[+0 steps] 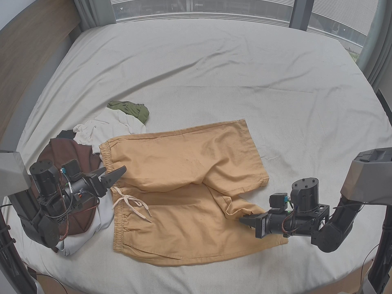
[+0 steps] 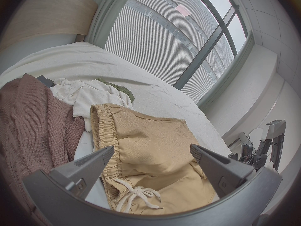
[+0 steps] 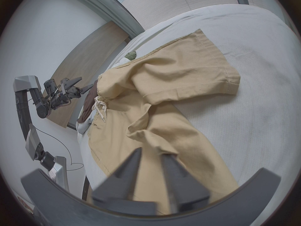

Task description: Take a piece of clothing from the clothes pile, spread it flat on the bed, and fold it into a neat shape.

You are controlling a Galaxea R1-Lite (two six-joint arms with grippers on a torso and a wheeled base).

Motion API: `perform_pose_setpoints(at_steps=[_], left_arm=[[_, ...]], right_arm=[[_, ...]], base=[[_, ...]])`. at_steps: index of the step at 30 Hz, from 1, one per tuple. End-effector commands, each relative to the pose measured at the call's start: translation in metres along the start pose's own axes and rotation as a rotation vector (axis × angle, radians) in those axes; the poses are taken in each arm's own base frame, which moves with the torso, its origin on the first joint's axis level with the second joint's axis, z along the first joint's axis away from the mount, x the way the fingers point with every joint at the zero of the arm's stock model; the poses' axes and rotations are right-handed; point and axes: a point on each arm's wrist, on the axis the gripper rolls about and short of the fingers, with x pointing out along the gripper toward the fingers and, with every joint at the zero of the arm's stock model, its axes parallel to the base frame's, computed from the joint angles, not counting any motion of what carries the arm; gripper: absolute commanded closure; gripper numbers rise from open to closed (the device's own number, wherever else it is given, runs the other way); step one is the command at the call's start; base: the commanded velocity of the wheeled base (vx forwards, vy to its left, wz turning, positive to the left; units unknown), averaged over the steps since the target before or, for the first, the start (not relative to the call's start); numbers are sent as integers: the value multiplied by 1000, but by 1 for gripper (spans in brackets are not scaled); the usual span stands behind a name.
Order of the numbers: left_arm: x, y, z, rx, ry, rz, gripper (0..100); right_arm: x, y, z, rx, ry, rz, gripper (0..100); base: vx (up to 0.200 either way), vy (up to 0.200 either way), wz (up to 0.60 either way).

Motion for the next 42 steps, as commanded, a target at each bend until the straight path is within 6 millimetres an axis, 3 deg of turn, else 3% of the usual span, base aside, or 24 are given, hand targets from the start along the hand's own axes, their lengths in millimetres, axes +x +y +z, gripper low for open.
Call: perform_pose_setpoints(at_steps=[1, 16, 28, 40, 41, 42], left_arm=[[0, 0, 0, 0, -1, 0, 0], [2, -2, -2, -1, 7, -9, 0], [1, -2, -2, -1, 6, -9, 0], [1, -3, -2, -1, 8, -10, 0], [1, -3, -2, -1, 8, -10, 0], [2, -3, -3, -1, 8, -11, 0]], right_arm=[[3, 0, 3, -5, -13, 4, 0], [-15, 3, 20, -49, -76, -3, 0], [2, -2, -1, -62, 1, -3, 0], [2, -10, 16, -80, -99, -15, 0], [1, -10, 15, -79, -96, -15, 100], [0, -10, 15, -78, -94, -15, 100]], base=[[0, 0, 0], [0, 0, 0], [0, 0, 0], [0, 0, 0], [0, 0, 0], [0, 0, 0]])
